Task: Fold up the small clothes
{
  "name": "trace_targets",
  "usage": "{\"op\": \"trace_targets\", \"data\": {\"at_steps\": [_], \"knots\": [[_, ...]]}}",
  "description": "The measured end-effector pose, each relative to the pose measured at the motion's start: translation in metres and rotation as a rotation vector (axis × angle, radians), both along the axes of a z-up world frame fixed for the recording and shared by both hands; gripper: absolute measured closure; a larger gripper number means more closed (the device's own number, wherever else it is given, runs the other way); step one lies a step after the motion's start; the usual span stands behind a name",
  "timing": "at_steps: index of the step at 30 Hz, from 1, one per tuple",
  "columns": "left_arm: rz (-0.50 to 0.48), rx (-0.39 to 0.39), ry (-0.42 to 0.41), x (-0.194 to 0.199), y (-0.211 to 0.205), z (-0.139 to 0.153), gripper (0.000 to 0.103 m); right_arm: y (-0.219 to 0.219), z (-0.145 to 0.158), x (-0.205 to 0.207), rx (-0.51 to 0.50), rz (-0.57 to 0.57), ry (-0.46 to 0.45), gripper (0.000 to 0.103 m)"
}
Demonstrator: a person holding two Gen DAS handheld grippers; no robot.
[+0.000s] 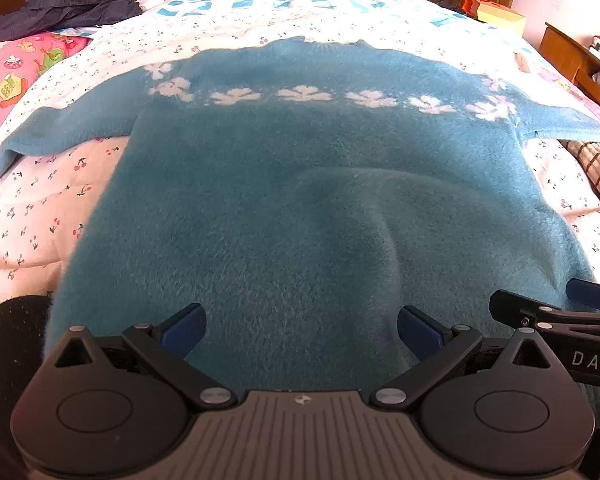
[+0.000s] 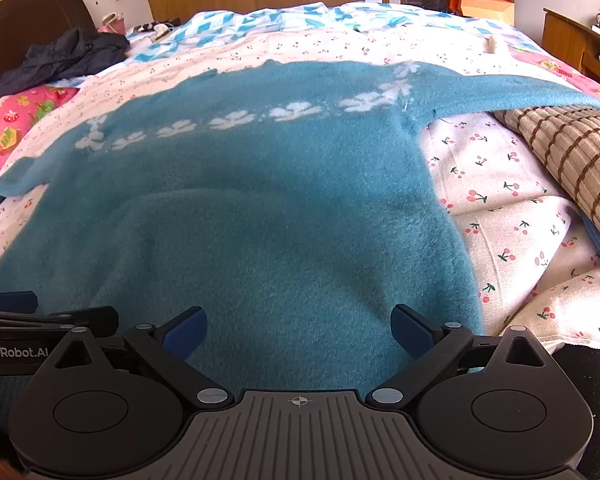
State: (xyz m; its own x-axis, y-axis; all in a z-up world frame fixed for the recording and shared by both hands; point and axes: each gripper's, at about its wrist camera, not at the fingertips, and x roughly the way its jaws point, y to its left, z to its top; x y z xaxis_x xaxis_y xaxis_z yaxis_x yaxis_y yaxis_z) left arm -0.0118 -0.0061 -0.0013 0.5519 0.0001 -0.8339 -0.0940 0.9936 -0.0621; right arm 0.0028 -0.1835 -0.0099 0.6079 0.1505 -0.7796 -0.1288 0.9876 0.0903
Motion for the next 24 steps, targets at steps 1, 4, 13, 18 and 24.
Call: {"op": "trace_targets", "data": {"at_steps": [1, 4, 13, 18, 24], "knots": [[0.0, 0.002, -0.002, -0.0004, -0.0002, 0.0003, 0.0, 0.0002, 0.0002, -0.0002, 0.0, 0.001, -0.001, 0.005], [0.001, 0.005, -0.008, -0.0015, -0.0006, 0.0013, 0.0, 0.0, 0.0007, -0.0001, 0.003, 0.0, -0.001, 0.005], [-0.004, 0.004, -0.013, -0.0017, -0.0007, 0.003, 0.0, 0.0004, 0.0009, -0.0005, 0.006, -0.004, -0.005, 0.005], [-0.004, -0.001, -0.013, -0.0009, -0.0004, 0.0034, 0.0, 0.0, 0.0008, -0.0004, 0.011, -0.007, -0.003, 0.005], [-0.004, -0.003, -0.011, -0.0005, -0.0011, 0.0032, 0.0, -0.0001, 0.0008, -0.0003, 0.01, -0.009, -0.005, 0.005]]}}
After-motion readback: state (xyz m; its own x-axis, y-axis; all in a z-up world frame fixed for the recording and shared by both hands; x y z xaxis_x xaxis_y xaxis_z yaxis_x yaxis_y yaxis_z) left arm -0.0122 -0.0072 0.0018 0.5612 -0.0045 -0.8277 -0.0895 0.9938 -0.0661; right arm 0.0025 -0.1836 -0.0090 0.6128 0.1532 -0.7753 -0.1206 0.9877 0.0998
